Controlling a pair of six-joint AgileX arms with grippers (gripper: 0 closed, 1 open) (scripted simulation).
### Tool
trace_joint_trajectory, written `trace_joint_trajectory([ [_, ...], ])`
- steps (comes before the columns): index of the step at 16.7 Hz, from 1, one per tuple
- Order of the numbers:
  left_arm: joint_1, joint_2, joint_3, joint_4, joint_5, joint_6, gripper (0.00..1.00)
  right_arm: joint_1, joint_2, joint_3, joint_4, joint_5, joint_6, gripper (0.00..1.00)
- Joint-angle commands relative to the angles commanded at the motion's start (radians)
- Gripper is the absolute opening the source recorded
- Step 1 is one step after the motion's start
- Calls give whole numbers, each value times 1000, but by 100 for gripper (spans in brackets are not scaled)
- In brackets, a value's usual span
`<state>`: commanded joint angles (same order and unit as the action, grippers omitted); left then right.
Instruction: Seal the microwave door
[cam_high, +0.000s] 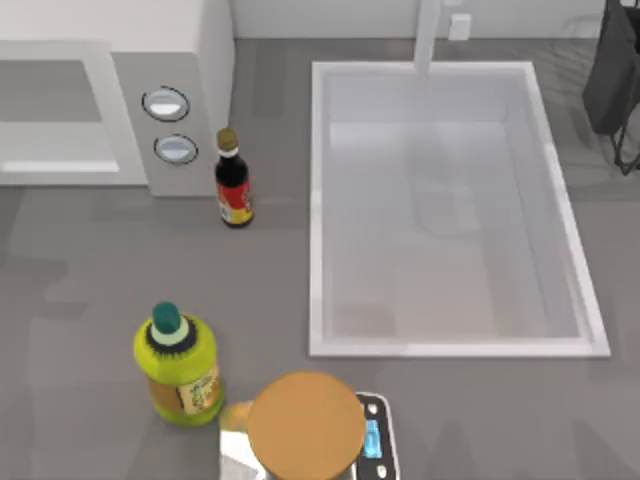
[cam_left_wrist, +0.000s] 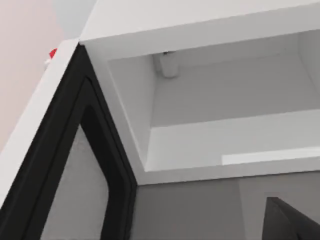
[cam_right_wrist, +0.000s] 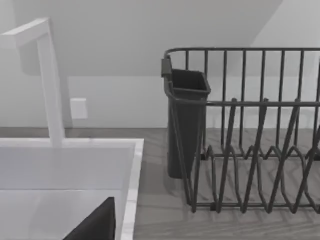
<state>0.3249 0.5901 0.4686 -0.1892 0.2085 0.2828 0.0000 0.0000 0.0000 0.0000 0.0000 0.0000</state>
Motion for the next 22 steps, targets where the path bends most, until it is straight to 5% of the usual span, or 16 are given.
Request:
trace_joint_trajectory([
  [12, 637, 1036, 821, -505, 407, 564, 0, 0, 0, 0, 0, 0, 0, 100],
  [22, 723, 1173, 925, -572, 461, 643, 0, 0, 0, 0, 0, 0, 0, 100],
])
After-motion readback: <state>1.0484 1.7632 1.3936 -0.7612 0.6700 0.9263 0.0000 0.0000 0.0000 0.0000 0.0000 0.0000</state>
